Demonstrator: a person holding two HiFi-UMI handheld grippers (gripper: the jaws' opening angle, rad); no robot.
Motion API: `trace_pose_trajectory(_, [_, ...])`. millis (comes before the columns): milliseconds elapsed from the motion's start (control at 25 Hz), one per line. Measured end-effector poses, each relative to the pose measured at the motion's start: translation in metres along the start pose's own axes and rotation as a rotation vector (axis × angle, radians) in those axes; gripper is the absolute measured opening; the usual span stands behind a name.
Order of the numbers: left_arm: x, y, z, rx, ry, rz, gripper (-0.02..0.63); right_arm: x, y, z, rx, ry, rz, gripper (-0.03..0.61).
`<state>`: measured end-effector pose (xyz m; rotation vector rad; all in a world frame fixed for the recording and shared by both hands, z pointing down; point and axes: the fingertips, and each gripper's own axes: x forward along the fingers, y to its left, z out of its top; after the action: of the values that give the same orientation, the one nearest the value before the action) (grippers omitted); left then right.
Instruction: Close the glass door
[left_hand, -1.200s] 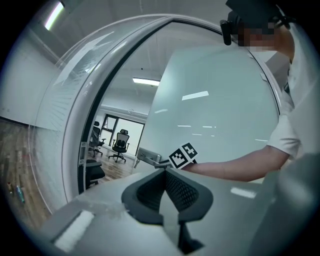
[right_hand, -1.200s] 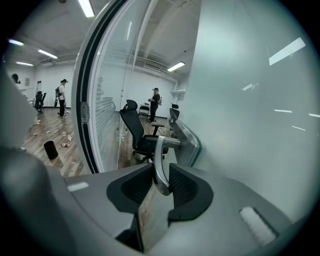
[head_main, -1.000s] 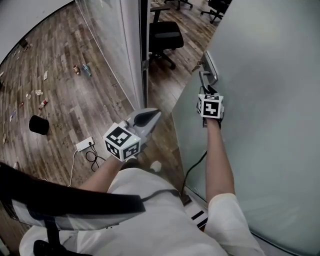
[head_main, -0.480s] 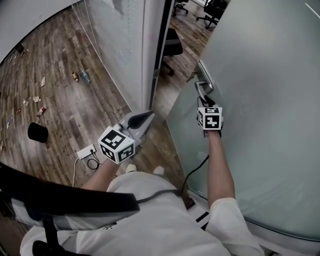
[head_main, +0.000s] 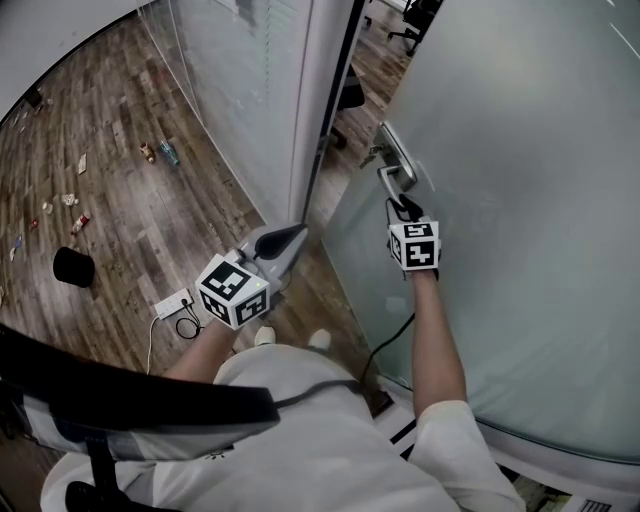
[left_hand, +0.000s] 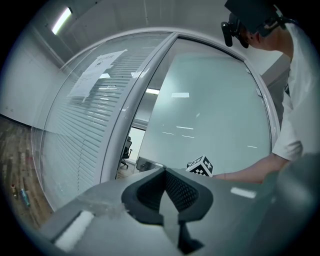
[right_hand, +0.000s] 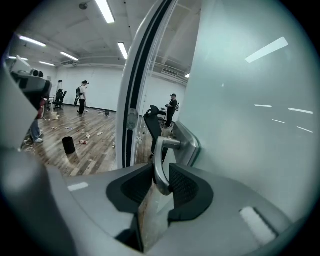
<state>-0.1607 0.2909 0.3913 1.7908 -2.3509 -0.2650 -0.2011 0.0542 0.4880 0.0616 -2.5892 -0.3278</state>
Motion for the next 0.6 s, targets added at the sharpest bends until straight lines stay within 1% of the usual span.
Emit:
trace_pose_trajectory(80, [-0.004,-0.009,-0.001,0.000,-0.003,0.002,0.005,-0.009,0.007,-0.002,-0.007,-0.008,0.009,0.106])
trace_pose_trajectory(280, [-0.007,0.020,-0.005,-0.004,-0.006,0.010,0.005,0.011,0.035,0.003,-0.020,-0.013,0.036,0.106])
trace_pose_trajectory(480, [-0.009,0.008,0.002,-0.002,-0.011,0.017,0.005,-0.003,0.048,0.009,-0.043,-0.024,0.056,0.107])
trace_pose_trajectory(600, [-0.012,0.010,0.003,-0.002,-0.010,0.028,0.005,-0.006,0.059,0.011,-0.051,-0.029,0.072,0.106])
